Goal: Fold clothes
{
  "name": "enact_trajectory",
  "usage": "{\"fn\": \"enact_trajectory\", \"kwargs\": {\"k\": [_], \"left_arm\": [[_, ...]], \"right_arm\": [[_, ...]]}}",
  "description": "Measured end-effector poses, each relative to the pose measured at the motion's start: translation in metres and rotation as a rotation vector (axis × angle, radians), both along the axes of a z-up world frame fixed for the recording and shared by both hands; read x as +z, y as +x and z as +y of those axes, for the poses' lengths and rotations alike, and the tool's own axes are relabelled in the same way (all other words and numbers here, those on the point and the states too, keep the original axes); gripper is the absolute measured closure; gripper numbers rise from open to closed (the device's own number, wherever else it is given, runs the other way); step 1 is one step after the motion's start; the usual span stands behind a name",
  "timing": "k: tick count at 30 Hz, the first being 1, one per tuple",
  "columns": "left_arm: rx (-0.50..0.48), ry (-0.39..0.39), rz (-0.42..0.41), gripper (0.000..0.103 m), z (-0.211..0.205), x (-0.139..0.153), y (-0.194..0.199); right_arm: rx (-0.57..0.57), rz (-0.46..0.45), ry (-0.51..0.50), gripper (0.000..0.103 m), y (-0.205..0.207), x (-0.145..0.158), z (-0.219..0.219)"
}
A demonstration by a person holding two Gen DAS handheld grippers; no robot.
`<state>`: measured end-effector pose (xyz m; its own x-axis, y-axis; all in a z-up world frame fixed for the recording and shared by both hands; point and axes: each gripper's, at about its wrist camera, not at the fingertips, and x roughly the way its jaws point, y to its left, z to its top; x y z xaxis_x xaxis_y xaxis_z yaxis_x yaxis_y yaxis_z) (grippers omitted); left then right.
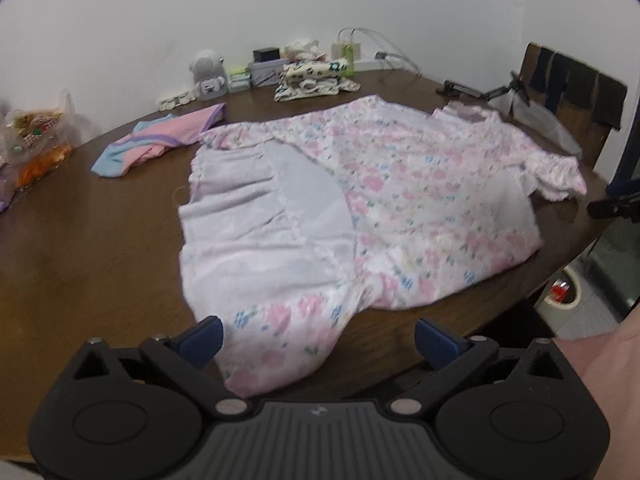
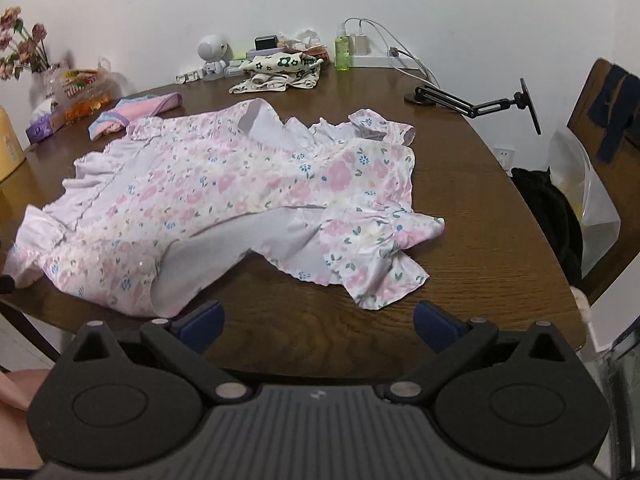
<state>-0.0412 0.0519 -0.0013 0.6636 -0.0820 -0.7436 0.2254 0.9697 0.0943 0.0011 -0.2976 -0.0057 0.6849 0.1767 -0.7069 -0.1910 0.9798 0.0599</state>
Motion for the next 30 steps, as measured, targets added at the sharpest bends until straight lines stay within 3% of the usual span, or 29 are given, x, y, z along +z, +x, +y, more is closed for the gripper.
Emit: {"fn": "enact_trajectory", "kwargs": {"k": [6,11,13,15,18,20,25,30], "left_arm": [[-0.003,0.049,0.014,0.004,-0.01,-0.006,-0.001],[-0.046,0.11,0.046,0.018,-0.023,-0.01,0.003],[-0.059,0.134,0.053,0.02,-0.028,-0.013,0.006],[-0.073,0.162,0.06,0.024,-0.033,-0.016,0.009],[-0.069,0.161,0.066,0.034,-0.036,-0.019,0.016],[-0.058,0.169,0.066,0.042,-0.036,-0.018,0.02],[-0.05,0.174,0.072,0.046,-0.034,-0.017,0.026],[-0.046,0.142,0.084,0.06,-0.028,-0.016,0.032]], "right_arm": [[0.004,-0.014,-0.047,0.0,0.0,-0.004,-0.001],[0.091,-0.087,-0.237,0.001,-0.001,-0.004,0.004],[0.143,-0.099,-0.311,0.006,0.001,-0.003,0.005],[0.191,-0.082,-0.344,0.023,0.006,-0.004,0.005],[0.249,-0.053,-0.381,0.038,0.014,-0.007,0.004],[0.28,-0.035,-0.404,0.039,0.02,-0.012,0.003],[0.356,-0.047,-0.451,0.043,0.03,-0.017,0.005],[0.39,-0.024,-0.42,0.068,0.042,-0.016,0.006]]}}
